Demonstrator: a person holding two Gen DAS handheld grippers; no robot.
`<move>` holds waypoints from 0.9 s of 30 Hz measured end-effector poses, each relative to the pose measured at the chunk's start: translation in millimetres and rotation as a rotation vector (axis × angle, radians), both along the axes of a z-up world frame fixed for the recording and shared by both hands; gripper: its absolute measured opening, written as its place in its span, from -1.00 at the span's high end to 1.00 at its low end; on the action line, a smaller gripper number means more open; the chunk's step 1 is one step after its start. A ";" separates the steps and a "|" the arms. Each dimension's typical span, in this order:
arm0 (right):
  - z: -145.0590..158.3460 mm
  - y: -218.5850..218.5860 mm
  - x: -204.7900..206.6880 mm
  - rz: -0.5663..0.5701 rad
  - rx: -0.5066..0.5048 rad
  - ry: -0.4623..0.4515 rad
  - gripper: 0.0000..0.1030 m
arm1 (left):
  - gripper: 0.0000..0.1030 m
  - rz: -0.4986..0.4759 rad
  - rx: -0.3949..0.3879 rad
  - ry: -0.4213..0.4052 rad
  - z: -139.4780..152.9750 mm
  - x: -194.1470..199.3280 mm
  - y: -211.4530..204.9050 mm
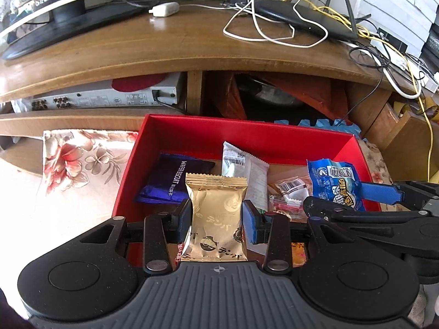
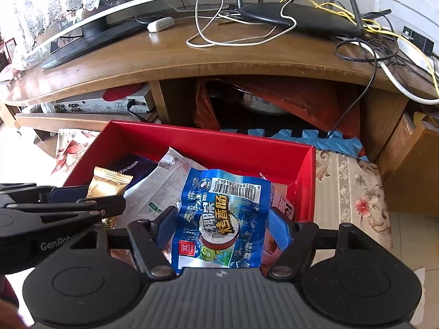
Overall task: Organize snacks
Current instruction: 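Drop both packets into the red box by opening both tools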
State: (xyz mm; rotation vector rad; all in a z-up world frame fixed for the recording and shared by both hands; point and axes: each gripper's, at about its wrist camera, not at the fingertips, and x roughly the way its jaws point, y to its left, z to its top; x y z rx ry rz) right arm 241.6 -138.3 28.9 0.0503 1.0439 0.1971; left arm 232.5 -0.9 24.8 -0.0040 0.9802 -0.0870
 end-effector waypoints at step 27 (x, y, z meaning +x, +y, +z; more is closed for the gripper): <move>-5.1 -1.0 4.1 -0.004 0.009 -0.006 -0.34 | -0.08 0.026 -0.007 0.003 -1.6 0.8 4.2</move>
